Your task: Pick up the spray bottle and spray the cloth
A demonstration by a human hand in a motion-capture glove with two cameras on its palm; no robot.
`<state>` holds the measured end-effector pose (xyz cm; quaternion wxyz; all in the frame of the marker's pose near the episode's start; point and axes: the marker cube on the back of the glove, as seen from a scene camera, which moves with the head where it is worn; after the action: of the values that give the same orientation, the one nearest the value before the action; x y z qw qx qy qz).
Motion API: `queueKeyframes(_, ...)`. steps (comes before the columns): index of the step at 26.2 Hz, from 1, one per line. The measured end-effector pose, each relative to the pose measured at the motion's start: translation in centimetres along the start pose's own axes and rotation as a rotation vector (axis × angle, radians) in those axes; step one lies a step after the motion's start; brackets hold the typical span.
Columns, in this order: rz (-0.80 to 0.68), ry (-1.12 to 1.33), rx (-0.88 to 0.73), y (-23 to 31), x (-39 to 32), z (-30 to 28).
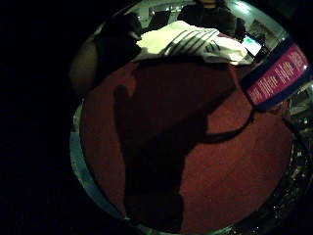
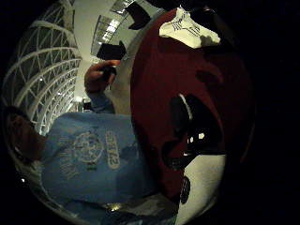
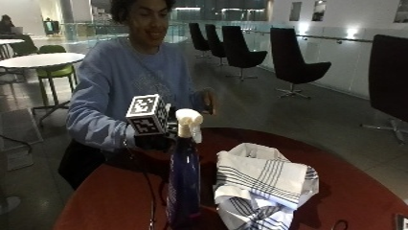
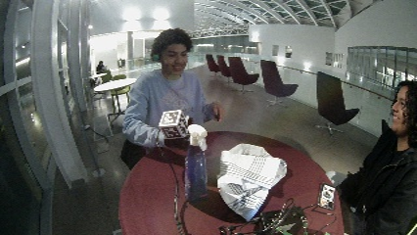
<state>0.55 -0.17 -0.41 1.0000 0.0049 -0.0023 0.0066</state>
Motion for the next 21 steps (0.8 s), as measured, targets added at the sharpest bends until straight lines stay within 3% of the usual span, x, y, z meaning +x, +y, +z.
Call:
queueKeyframes(6, 0.069, -0.016, 0.074, 0.6, 1.7, -1.5)
queueKeyframes(11, 0.22, -0.088, 0.232, 1.2, 4.3, -4.4)
queueKeyframes(21, 0.563, -0.479, 0.555, -1.0, 13.0, -9.3)
